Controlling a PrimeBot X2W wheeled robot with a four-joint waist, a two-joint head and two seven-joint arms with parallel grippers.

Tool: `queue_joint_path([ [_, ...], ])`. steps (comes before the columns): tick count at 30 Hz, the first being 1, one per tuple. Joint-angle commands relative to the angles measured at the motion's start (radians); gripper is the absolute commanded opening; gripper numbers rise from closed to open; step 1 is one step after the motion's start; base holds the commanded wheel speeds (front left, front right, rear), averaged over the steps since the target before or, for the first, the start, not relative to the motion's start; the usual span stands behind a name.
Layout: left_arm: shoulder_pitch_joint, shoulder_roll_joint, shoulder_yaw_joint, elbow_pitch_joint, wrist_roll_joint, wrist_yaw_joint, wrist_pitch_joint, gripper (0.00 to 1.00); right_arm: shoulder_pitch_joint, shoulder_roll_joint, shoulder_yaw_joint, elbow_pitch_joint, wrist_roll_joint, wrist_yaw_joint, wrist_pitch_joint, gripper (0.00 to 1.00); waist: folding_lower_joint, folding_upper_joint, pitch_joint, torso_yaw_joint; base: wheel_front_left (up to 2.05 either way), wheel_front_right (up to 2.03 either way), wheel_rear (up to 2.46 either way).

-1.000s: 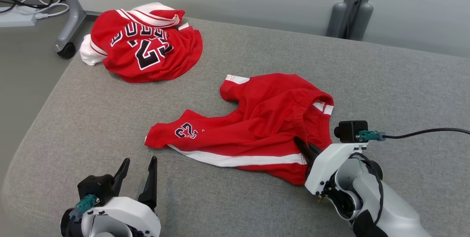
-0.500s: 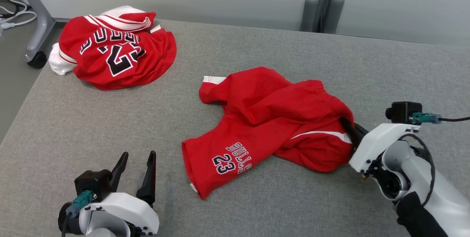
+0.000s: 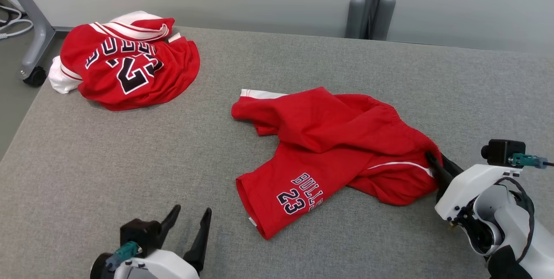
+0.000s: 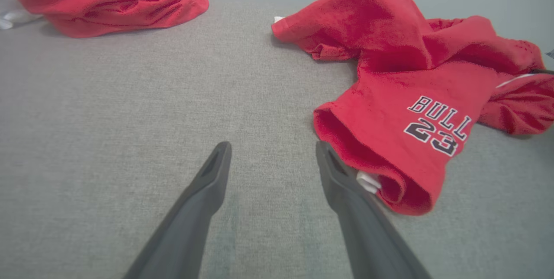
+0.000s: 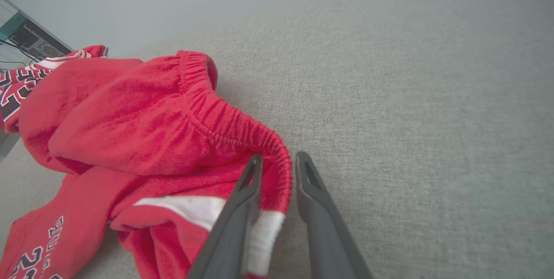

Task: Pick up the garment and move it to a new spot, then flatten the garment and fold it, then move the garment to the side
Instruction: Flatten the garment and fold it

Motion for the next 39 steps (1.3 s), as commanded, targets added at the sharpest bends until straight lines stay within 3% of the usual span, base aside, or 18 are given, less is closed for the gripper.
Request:
queue_joint_path([
  [1, 0.017, 0.010, -0.014, -0.006, 0.009, -0.009, 0.011, 1.00, 0.021, -0.003, 0.000, -0.004, -0.007, 0.000, -0.014, 1.00, 0.0000, 0.0000, -0.004, -0.001, 0.00, 0.00, 0.00],
  [12, 0.062, 0.023, -0.151, -0.048, 0.066, -0.055, 0.083, 1.00, 0.132, -0.058, -0.052, -0.123, 0.000, 0.000, -0.096, 1.00, 0.0000, 0.0000, -0.048, -0.042, 0.00, 0.00, 0.00],
  [25, -0.041, -0.087, -0.188, 0.168, 0.088, -0.103, 0.042, 1.00, 0.226, -0.030, -0.153, -0.336, -0.076, 0.000, -0.074, 1.00, 0.0000, 0.0000, -0.051, -0.169, 0.00, 0.00, 0.00],
  [26, -0.047, -0.098, -0.184, 0.178, 0.081, -0.108, 0.036, 0.95, 0.234, -0.027, -0.165, -0.351, -0.083, 0.000, -0.071, 1.00, 0.0000, 0.0000, -0.049, -0.174, 0.00, 0.00, 0.00],
  [27, -0.051, -0.105, -0.182, 0.187, 0.075, -0.111, 0.031, 0.76, 0.242, -0.025, -0.175, -0.364, -0.089, 0.000, -0.066, 1.00, 0.0000, 0.0000, -0.047, -0.178, 0.00, 0.00, 0.00],
  [28, -0.056, -0.106, -0.181, 0.198, 0.076, -0.115, 0.027, 0.49, 0.252, -0.022, -0.185, -0.378, -0.097, 0.000, -0.061, 1.00, 0.0000, 0.0000, -0.046, -0.182, 0.00, 0.00, 0.00],
  [29, -0.062, -0.104, -0.187, 0.209, 0.086, -0.117, 0.027, 0.33, 0.261, -0.016, -0.197, -0.390, -0.103, 0.000, -0.060, 1.00, 0.0000, 0.0000, -0.045, -0.185, 0.00, 0.00, 0.00],
  [30, -0.068, -0.106, -0.189, 0.214, 0.091, -0.117, 0.019, 0.00, 0.269, -0.011, -0.207, -0.403, -0.111, 0.000, -0.053, 1.00, 0.0000, 0.0000, -0.044, -0.187, 0.00, 0.00, 0.00],
  [34, -0.085, -0.112, -0.178, 0.195, 0.087, -0.126, -0.007, 0.00, 0.305, 0.010, -0.251, -0.444, -0.138, 0.000, -0.036, 1.00, 0.0000, 0.0000, -0.040, -0.190, 0.00, 0.00, 0.00],
  [39, -0.113, -0.074, -0.136, 0.105, 0.081, -0.107, -0.024, 0.00, 0.337, 0.038, -0.293, -0.485, -0.172, 0.000, -0.011, 1.00, 0.0000, 0.0000, -0.033, -0.184, 0.00, 0.00, 0.00],
])
